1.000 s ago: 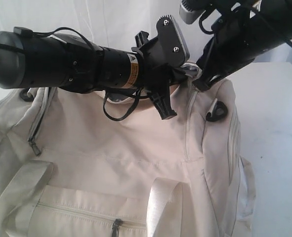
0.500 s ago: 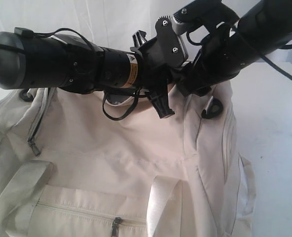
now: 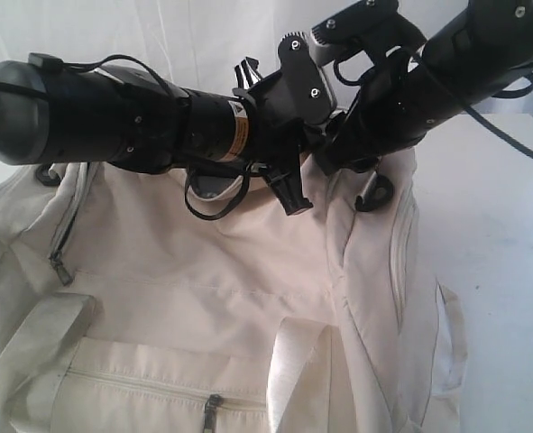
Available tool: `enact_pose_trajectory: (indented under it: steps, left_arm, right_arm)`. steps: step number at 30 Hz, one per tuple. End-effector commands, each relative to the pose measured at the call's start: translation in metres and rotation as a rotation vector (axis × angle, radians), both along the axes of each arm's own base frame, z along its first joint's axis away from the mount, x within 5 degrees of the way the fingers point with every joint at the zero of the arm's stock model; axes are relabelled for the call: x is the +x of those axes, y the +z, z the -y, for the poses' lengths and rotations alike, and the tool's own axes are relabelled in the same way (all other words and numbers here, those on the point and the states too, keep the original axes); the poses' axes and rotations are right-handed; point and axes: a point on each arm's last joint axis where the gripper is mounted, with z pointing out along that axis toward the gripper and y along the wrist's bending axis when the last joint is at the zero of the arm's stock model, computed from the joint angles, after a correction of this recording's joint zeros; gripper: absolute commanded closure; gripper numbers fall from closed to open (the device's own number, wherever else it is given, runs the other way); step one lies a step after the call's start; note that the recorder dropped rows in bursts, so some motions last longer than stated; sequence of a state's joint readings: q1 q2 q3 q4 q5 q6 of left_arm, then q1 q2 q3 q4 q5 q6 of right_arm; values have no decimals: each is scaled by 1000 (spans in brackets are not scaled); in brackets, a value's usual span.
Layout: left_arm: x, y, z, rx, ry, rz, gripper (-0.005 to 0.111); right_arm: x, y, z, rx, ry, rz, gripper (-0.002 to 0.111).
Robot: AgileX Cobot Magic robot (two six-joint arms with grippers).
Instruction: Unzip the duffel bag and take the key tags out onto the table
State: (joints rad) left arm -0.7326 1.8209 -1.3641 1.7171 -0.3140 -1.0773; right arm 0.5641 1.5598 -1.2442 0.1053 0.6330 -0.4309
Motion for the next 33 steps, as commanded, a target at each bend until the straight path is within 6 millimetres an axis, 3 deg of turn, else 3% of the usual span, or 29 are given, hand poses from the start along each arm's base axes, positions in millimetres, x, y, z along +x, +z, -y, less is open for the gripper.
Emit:
enact_pose_trajectory:
  steps: [1, 7, 11, 17, 23, 27, 33]
  left_arm:
    - [1, 10, -4, -7, 25, 29, 107]
    - [1, 10, -4, -8, 26, 28, 107]
    - [1, 10, -3, -10, 22, 25, 107]
    - [-2, 19, -6, -38, 29, 25, 107]
    - [-9, 34, -9, -77, 11, 29, 107]
    - [-9, 34, -9, -83, 14, 22, 107]
    - [-9, 35, -9, -84, 14, 24, 107]
  right_arm:
    - [-8, 3, 7, -77, 62, -20, 57]
    - [-36, 46, 21, -46, 150, 99, 58]
    - [-34, 56, 29, -42, 123, 173, 58]
    - [-3, 42, 46, 49, -7, 122, 58]
    - [14, 16, 43, 196, 26, -50, 62]
    - [10, 16, 37, 294, 108, -113, 62]
    - [12, 10, 35, 294, 111, -143, 62]
